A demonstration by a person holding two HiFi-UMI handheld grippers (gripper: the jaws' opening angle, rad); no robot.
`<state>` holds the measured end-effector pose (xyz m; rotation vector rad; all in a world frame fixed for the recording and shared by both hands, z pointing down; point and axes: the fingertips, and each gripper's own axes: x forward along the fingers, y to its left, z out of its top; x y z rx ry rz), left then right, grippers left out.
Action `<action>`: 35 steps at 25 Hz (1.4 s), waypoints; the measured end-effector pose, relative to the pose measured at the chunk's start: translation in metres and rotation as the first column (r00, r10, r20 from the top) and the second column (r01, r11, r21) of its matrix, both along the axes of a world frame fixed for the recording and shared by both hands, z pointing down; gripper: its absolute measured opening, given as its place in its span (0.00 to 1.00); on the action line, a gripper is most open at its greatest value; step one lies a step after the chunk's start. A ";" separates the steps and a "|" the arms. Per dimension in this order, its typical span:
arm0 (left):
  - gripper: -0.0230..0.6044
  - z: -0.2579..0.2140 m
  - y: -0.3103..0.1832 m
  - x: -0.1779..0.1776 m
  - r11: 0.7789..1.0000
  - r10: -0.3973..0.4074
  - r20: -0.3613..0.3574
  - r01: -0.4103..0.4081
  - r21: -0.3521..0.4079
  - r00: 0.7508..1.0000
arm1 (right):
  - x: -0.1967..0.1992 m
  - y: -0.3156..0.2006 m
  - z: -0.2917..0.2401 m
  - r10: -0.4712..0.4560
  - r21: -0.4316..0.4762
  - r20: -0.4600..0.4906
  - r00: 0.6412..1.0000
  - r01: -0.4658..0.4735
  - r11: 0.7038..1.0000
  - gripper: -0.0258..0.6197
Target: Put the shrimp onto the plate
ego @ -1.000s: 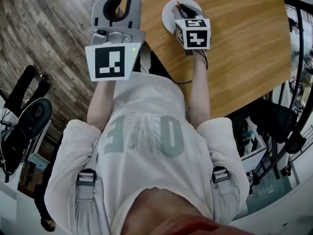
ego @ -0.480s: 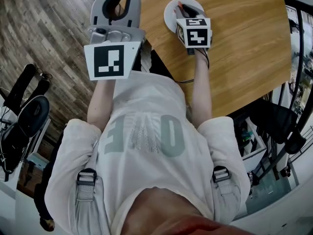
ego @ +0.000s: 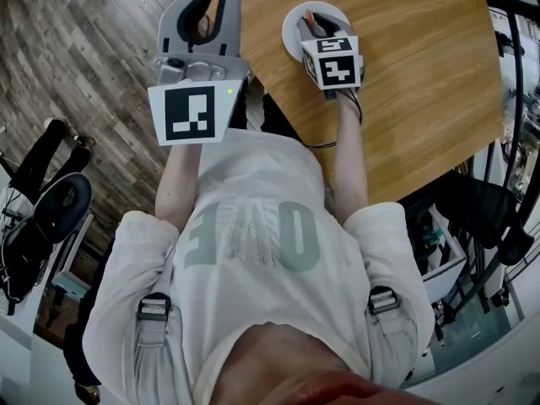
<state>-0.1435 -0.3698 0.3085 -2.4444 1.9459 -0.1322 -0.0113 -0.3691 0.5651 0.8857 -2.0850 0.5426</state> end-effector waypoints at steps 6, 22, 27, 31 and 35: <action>0.05 -0.010 0.003 -0.001 1.000 0.001 0.008 -0.001 0.027 1.000 | 0.000 -0.010 -0.031 0.044 0.079 0.056 0.997 -0.049 0.996 0.17; 0.05 -0.048 0.015 0.035 0.987 0.111 -0.002 -0.110 0.120 0.994 | 0.039 -0.008 -0.239 0.163 0.548 0.464 0.871 -0.427 0.720 0.11; 0.05 -0.058 0.010 0.046 0.974 0.163 -0.009 -0.160 0.163 0.987 | 0.057 0.006 -0.257 0.192 0.557 0.513 0.836 -0.495 0.667 0.08; 0.05 -0.064 0.010 0.060 0.964 0.202 -0.024 -0.194 0.184 0.979 | 0.064 0.017 -0.257 0.190 0.585 0.470 0.862 -0.465 0.664 0.07; 0.05 -0.066 0.011 0.071 0.958 0.227 -0.008 -0.222 0.180 0.974 | 0.072 0.022 -0.261 0.205 0.588 0.473 0.857 -0.480 0.651 0.07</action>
